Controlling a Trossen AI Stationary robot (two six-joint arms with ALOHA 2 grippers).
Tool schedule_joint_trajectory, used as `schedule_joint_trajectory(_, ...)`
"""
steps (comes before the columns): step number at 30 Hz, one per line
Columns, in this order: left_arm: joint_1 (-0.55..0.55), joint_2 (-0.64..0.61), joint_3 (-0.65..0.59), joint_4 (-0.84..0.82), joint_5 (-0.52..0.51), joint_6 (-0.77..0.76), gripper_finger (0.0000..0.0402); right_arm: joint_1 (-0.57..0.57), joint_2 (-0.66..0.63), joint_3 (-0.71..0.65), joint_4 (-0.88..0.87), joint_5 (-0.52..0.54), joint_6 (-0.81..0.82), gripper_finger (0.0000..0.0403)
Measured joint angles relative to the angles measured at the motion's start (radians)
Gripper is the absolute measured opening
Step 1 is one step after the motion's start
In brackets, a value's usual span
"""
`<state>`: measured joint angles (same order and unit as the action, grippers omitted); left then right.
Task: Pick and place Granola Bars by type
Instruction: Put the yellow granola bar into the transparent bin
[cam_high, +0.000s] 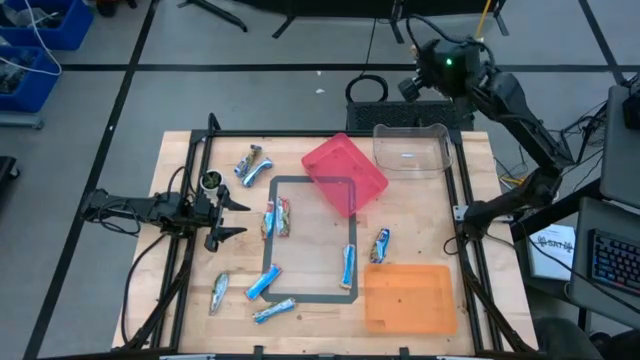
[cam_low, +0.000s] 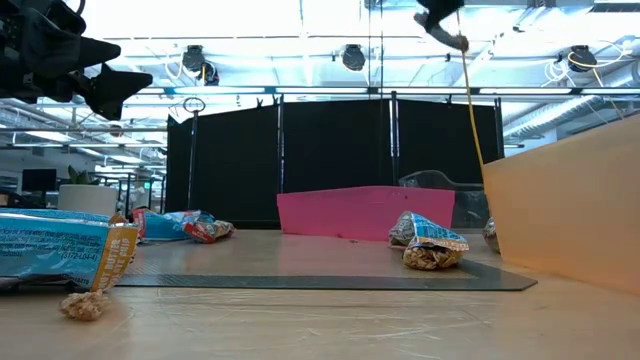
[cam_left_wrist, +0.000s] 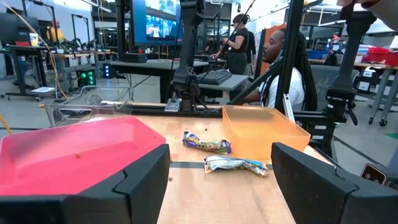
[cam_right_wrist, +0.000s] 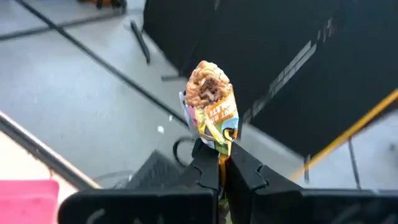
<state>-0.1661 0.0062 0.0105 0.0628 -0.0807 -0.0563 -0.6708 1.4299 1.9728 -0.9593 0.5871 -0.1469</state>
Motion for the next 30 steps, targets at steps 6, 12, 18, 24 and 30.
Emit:
schedule_joint_trajectory(6,0.0,0.0,0.0,0.0,0.0,0.0,0.0285,-0.145,0.031,0.0,-0.09,-0.129,0.126,0.0)
schedule_joint_trajectory(12,0.0,0.0,0.0,0.0,0.0,0.0,0.0278,-0.239,0.063,0.0,-0.135,-0.176,0.199,0.0)
schedule_joint_trajectory(18,0.0,0.0,0.0,0.0,0.0,0.0,0.0286,-0.279,0.122,0.0,-0.25,-0.176,0.285,0.0)
schedule_joint_trajectory(24,0.0,0.0,0.0,0.0,0.0,0.0,0.0282,-0.311,0.18,0.0,-0.309,-0.229,0.4,0.0)
schedule_joint_trajectory(30,0.0,0.0,0.0,0.0,0.0,0.0,0.028,-0.317,0.218,0.0,-0.358,-0.251,0.473,0.0)
